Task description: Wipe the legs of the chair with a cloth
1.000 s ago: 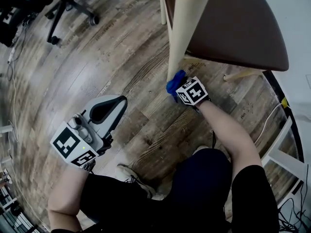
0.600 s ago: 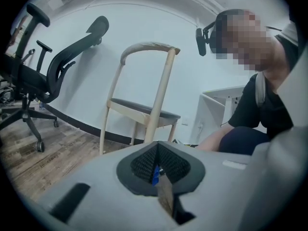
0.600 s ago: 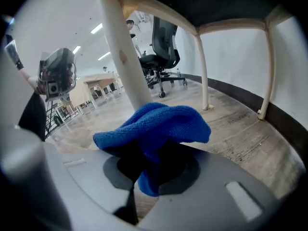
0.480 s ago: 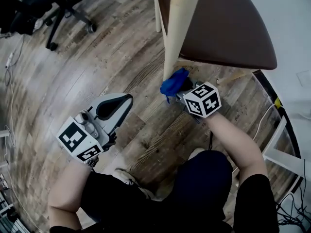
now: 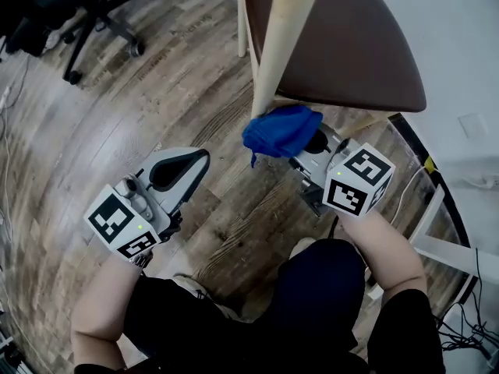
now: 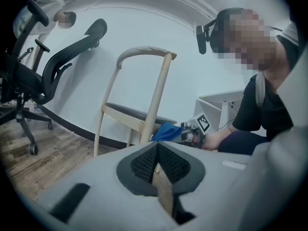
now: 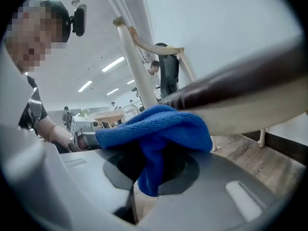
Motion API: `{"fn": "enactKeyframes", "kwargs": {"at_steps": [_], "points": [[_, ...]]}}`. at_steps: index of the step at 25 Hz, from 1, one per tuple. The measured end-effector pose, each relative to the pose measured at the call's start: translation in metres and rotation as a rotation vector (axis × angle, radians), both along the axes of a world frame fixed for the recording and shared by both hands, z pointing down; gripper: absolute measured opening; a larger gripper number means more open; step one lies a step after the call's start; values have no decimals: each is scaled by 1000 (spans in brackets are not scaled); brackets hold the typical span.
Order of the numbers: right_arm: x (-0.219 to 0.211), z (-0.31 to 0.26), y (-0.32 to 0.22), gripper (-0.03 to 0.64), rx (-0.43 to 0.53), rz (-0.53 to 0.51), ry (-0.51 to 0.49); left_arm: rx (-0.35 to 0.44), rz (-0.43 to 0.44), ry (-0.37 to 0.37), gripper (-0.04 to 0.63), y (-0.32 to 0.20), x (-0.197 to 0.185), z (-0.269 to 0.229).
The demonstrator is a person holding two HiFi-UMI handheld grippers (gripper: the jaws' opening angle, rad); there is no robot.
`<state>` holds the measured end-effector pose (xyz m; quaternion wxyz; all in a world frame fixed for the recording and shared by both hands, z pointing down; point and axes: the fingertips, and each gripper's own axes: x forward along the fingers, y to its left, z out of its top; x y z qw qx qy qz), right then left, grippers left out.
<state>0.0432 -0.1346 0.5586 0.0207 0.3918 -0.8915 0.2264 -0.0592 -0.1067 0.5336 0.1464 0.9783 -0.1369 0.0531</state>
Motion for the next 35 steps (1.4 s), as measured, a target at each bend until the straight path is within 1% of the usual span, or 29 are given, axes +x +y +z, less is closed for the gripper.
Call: {"fn": "enactKeyframes", "kwargs": {"at_steps": [4,6,9,11,15,17,20,23,25,27,30,35], "points": [[13,-25,-4,66,-37,40,-101,-4,-2,6,-2,0,3,0],[23,-31,-6,66,-54,60,-135,-4,-1,8,-2,0,5,-1],[46,-35,-2,66,-57,101,-129,-1,6,11,-2,2,9,-2],[68,-33,2,66,-63,150,-115,-1,9,13,-2,2,10,-3],[131,-28,11,66,-85,308,-113,-3,6,15,-2,0,9,-3],[171,-24,17,66,-93,416,-106,-6,4,14,-2,-2,9,-2],[236,-18,23,66,-110,571,-122,-9,7,7,-2,-1,14,1],[281,-8,28,66,-134,671,-110,-13,18,0,-3,1,21,5],[291,-1,30,66,-152,686,-109,-16,22,-5,-2,1,23,6],[293,2,30,66,-160,695,-78,-15,19,-10,-3,-1,23,6],[293,4,30,66,-140,680,-32,-17,16,-16,-2,-1,25,9],[294,32,28,66,-154,672,-16,-32,16,-24,-2,0,27,13]]}}
